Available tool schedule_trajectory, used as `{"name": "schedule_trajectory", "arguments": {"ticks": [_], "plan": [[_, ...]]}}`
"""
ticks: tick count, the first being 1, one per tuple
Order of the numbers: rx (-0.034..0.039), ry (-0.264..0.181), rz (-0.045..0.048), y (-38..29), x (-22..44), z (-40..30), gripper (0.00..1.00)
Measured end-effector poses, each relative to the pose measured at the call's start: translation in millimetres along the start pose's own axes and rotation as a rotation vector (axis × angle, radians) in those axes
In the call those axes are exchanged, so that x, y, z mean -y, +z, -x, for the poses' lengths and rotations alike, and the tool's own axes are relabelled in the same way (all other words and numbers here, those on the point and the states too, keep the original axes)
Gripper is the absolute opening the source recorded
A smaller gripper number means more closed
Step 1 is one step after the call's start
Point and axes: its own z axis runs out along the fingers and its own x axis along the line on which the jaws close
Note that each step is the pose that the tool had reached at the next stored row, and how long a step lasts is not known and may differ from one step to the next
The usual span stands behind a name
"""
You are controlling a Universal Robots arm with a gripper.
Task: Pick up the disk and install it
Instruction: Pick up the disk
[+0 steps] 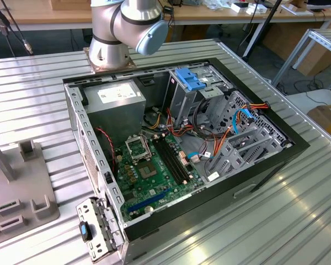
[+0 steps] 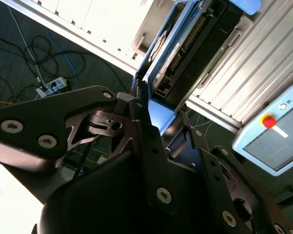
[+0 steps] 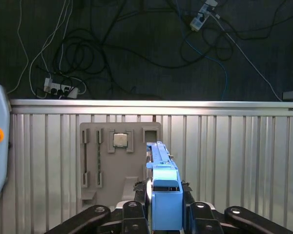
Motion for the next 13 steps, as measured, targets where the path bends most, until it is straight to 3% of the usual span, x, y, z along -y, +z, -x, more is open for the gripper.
{"name": "schedule_trajectory", "arguments": {"ticks": [10, 13], "plan": [[0.0006, 0.000, 0.0000, -14.6, 0.1, 0.2, 0.37], [0.0008, 0.000, -0.0002, -15.0, 0.4, 0.2, 0.37]]}}
